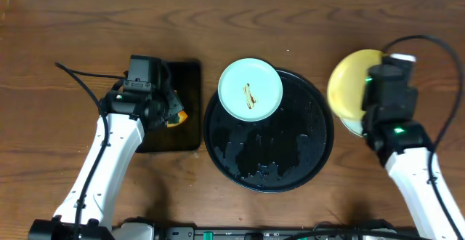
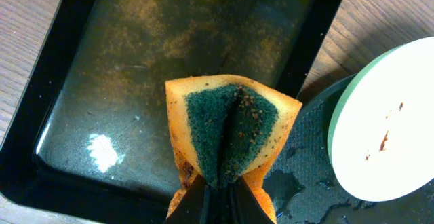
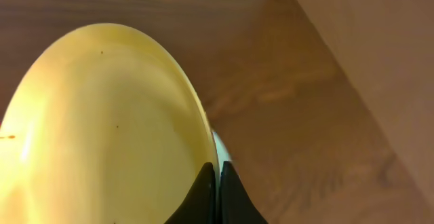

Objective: Clean dirty plates on tray and stack at the side
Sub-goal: 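Lift the yellow plate with the right gripper and stack it on the blue plate, then drag the remaining light-blue plate to the tray center with the right gripper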

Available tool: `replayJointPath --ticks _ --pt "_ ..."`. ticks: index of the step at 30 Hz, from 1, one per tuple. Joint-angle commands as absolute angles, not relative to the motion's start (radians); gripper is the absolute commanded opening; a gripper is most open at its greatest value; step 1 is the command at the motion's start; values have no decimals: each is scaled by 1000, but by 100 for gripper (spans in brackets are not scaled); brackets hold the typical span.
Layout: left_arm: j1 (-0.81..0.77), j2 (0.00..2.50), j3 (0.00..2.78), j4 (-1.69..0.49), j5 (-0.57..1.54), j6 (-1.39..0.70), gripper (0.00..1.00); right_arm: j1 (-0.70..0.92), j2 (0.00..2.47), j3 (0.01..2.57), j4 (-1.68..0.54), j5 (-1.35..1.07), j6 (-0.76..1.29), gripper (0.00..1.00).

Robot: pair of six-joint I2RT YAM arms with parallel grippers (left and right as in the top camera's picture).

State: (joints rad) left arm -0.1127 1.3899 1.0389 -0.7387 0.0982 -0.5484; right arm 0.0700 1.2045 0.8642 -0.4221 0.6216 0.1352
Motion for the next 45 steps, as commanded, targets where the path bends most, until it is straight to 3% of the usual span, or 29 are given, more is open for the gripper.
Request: replayJointPath --ticks 1,11,13,15,17,23,27,30,37,45 --pt "-108 1386 1039 -740 94 -535 8 -38 1250 882 -430 537 256 1" --pt "-108 1386 1039 -740 93 -535 8 -210 1431 882 -403 386 321 2" --pt "-108 1386 1039 -740 93 -535 8 -215 1456 882 -396 358 321 8" --pt "-108 1386 1039 -740 94 -535 8 -215 1462 882 -392 326 321 22" --pt "-108 1386 1039 -740 94 -535 8 -215 1456 882 -381 265 320 29" --pt "-108 1386 1039 -740 93 -535 7 -201 1409 882 -365 -1 289 34" --pt "-108 1386 1039 -740 94 -534 8 -149 1378 882 -332 -328 205 37" --pt "-108 1386 1039 -739 94 -534 8 -75 1379 883 -317 -462 159 45" --pt "-108 1386 1039 -740 94 -523 8 149 1427 883 -284 -381 137 48" --pt "-108 1386 1039 -740 94 -523 8 303 1611 883 -163 -273 260 45"
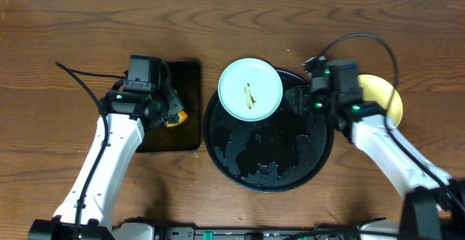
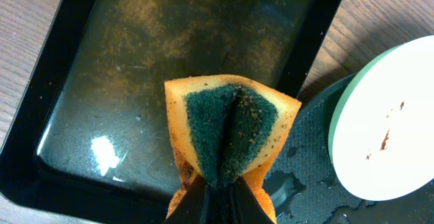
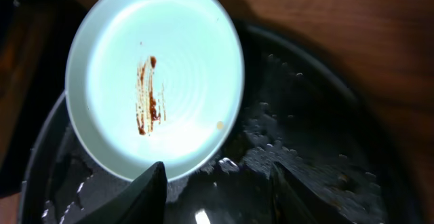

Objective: Clean dirty plates on tray and stack at the side
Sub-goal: 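Drag the remaining light-blue plate to the tray center with the right gripper, then scrub the light-blue plate with the sponge in the left gripper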

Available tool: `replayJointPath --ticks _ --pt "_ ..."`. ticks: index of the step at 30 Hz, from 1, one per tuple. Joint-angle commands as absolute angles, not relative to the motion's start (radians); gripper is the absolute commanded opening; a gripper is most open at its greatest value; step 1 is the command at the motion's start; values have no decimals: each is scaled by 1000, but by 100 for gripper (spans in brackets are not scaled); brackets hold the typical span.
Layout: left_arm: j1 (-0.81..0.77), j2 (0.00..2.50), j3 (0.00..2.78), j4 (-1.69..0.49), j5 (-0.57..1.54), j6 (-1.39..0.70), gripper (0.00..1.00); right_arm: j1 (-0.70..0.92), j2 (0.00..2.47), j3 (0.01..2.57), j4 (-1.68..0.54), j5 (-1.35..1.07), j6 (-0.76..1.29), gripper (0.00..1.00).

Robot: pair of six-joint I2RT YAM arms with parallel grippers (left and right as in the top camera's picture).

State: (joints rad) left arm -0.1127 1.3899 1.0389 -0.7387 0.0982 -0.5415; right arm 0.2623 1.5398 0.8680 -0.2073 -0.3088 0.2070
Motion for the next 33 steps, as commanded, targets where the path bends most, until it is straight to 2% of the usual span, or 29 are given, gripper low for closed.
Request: replayJointPath --ticks 1,11,13,17,19,27,33 --pt "-108 1386 1039 -740 94 -523 8 312 1635 883 -140 -273 270 45" --pt "-108 1386 1039 -740 94 -524 8 358 1808 883 1 -258 319 32" --pt "-108 1386 1039 -741 94 -524 8 358 1815 883 0 -258 322 27" --pt "-108 1386 1039 -743 94 -524 8 358 1819 883 -53 -258 322 7" --pt "-108 1386 1039 -746 94 -524 8 358 1819 883 -85 -258 322 1" --pt "-121 1386 1039 -748 198 -488 8 351 1798 883 -210 -243 322 1" --pt "-233 1390 1039 -682 307 -403 7 345 1708 883 -311 -146 321 1"
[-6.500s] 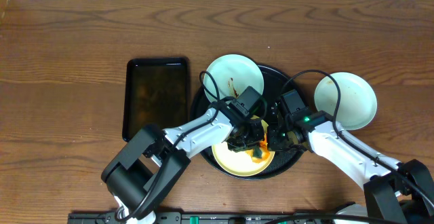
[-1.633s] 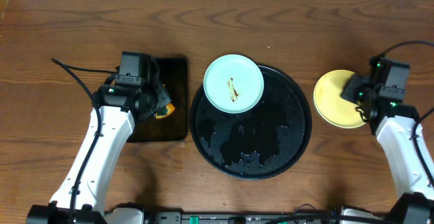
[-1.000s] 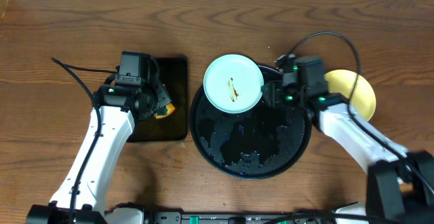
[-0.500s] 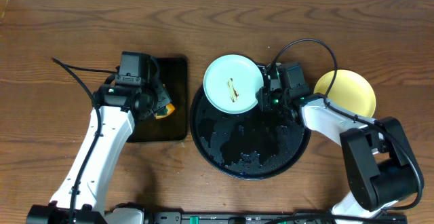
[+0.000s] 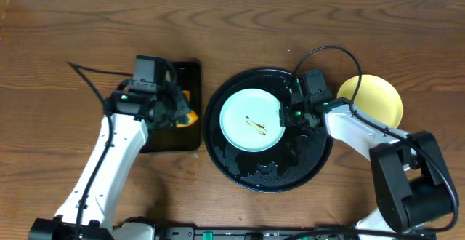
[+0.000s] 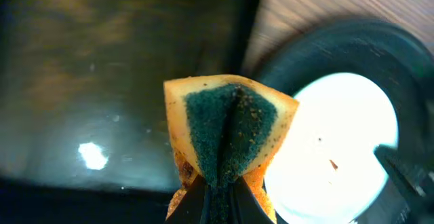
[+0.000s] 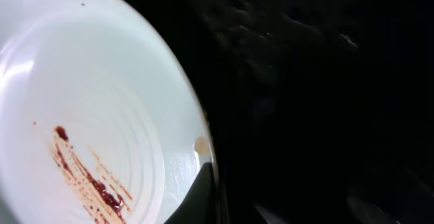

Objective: Clean dirty plates on tray and stack at the side
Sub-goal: 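Scrub the light-blue plate with the sponge in the left gripper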

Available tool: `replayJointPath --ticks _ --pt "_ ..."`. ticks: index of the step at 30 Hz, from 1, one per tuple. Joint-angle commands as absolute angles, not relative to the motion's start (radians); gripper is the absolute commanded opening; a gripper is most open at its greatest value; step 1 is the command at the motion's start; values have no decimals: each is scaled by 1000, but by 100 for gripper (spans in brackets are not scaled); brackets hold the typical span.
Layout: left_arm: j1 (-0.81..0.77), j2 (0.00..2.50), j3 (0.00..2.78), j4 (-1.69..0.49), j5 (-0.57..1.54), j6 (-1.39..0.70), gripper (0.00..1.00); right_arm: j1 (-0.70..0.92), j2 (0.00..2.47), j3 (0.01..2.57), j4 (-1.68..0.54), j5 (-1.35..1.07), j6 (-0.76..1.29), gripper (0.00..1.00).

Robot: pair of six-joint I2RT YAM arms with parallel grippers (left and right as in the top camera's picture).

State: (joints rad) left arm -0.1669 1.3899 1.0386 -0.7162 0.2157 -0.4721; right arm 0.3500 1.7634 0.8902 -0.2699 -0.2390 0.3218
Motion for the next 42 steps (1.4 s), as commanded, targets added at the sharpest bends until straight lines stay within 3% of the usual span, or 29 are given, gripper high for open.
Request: replayJointPath --ticks 1,12,21,42 --pt "-259 1395 1039 -665 307 -404 8 345 1700 883 -327 -146 322 1" --pt "-505 1606 1039 -422 461 -477 8 363 1695 883 -457 -123 345 1" --pt "-575 1791 1039 -194 684 -557 8 363 1695 883 -462 -123 344 1" --pt "-626 1890 1039 -172 739 -608 7 363 1695 883 -465 -123 344 1"
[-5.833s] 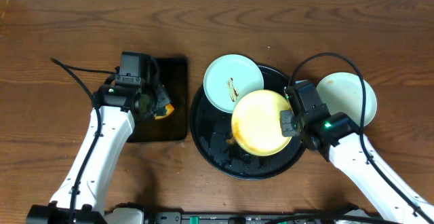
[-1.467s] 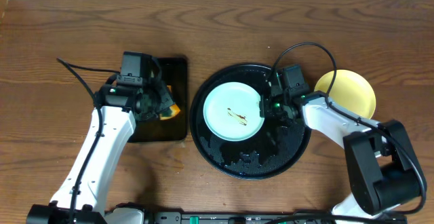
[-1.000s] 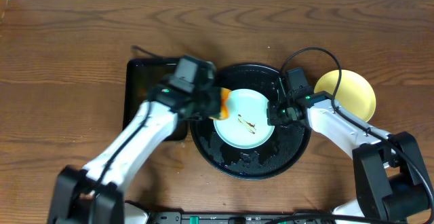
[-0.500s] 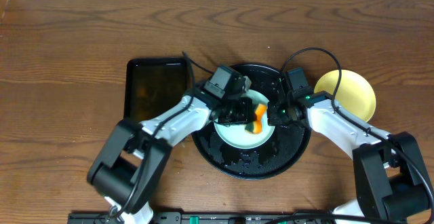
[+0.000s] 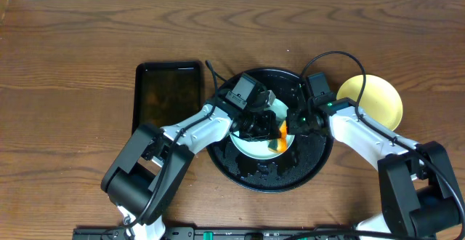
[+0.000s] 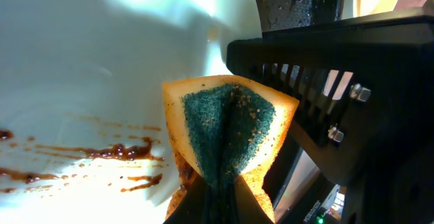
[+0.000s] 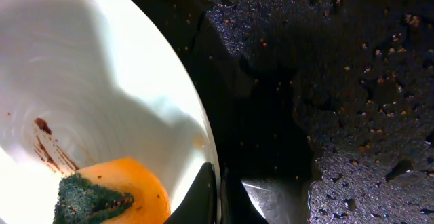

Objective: Clean dirty plates on tray and stack at the side
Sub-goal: 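Scrub the light-blue plate with the sponge in the left gripper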

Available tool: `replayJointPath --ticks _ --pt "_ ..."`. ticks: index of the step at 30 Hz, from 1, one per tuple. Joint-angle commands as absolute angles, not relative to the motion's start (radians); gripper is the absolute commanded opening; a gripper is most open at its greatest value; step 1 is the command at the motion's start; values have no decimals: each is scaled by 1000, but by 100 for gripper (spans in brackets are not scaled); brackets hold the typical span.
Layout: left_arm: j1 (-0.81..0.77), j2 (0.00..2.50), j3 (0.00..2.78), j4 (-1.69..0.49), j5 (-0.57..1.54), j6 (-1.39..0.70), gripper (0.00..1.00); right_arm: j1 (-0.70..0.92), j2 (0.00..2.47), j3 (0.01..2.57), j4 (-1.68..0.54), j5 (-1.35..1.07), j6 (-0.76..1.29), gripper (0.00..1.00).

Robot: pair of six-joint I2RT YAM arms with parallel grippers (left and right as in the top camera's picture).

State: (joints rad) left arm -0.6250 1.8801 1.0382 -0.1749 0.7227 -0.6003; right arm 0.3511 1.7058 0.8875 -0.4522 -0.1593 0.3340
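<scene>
A pale green plate [image 5: 256,150] with brown sauce streaks [image 6: 102,153] lies in the round black tray [image 5: 305,160]. My left gripper [image 6: 217,190] is shut on a folded orange sponge [image 6: 227,129] with a green scouring face. The sponge [image 5: 280,140] sits over the plate's right part, close to the rim. My right gripper [image 7: 218,183] is shut on the plate's right rim, one finger inside and one outside. The sponge [image 7: 115,190] also shows in the right wrist view on the plate [image 7: 88,68], next to a streak. The left arm hides much of the plate from overhead.
A yellow plate [image 5: 374,98] lies on the wooden table to the right of the round tray. A black rectangular tray [image 5: 168,94] holding dark liquid stands at the left. The round tray's floor [image 7: 339,81] is wet and speckled with crumbs.
My left gripper, then over the rectangular tray's right edge with the sponge, is now over the plate's right part. The right gripper stays shut on the plate's rim; the plate has not shifted.
First my right gripper held the yellow plate at the right, and the dirty plate rested on the tray's far left rim. Then the yellow plate lay on the table and the right gripper stood open beside the dirty plate. Later it gripped that plate mid-tray; now the sponge is there too.
</scene>
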Motion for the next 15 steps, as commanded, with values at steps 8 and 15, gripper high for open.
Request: replayJointPath --ticks 8,15 --pt "-626 1944 1039 -162 741 -608 8 363 1695 883 -465 -124 344 1" --pt "-587 1965 1039 -268 319 -597 8 363 1695 883 -475 -124 344 1"
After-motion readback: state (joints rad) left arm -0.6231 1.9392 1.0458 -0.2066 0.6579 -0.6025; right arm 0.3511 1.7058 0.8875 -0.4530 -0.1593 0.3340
